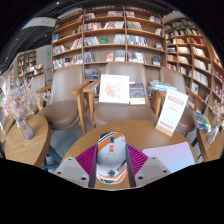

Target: Arrange mouse

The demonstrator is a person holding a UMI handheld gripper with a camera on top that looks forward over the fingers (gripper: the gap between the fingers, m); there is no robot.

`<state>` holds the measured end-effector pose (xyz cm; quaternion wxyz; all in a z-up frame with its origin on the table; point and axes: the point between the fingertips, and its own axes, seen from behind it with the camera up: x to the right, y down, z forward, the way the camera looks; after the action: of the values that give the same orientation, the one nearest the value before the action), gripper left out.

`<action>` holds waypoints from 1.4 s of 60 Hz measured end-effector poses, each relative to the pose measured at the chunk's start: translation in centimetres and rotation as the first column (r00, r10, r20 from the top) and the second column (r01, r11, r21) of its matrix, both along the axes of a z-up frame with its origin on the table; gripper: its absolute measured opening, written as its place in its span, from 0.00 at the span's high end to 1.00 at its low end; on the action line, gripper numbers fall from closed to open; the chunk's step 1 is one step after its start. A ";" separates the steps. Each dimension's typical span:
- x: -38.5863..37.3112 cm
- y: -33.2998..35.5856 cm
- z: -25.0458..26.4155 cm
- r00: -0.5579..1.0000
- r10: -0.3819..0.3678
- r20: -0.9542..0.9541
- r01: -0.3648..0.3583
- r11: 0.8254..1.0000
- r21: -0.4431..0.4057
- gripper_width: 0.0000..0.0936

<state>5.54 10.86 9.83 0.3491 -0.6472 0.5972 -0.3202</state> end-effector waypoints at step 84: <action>-24.6 -17.4 4.0 0.991 -0.124 0.059 0.127 0.990 -0.054 0.09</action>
<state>-19.10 -6.50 13.87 0.3257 -0.6091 0.6174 -0.3766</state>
